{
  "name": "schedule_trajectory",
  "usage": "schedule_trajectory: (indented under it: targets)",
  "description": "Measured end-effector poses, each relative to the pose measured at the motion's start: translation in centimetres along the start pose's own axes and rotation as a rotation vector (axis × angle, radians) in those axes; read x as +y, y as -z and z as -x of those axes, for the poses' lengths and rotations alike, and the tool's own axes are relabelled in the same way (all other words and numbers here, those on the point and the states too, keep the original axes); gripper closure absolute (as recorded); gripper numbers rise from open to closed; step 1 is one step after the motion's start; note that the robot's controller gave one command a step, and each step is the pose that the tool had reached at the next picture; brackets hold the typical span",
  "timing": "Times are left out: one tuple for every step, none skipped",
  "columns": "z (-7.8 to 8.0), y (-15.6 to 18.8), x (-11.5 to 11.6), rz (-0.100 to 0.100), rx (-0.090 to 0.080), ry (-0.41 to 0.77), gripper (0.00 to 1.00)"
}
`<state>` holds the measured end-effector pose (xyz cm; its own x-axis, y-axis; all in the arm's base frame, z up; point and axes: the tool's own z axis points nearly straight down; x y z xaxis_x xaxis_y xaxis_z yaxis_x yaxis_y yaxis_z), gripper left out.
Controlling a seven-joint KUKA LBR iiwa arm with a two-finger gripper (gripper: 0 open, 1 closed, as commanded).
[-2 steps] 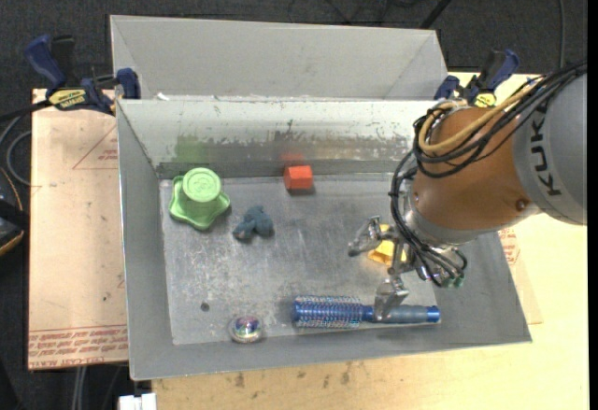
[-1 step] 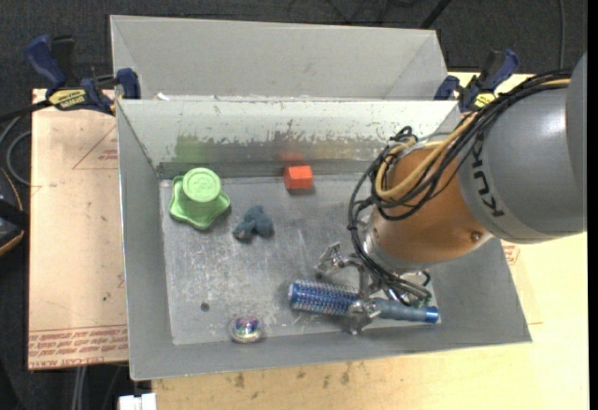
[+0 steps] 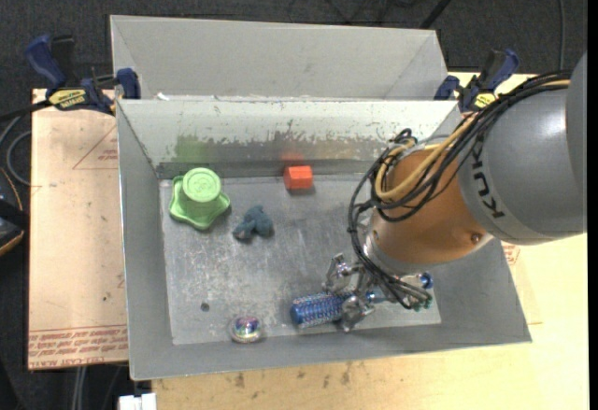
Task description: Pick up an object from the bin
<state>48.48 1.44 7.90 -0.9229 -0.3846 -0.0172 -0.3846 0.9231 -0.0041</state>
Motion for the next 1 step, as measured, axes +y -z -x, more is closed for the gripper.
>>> schedule_trajectory:
  targets:
    - [0.81, 12.23, -2.02, 0.001, 0.009, 0.001, 1.0]
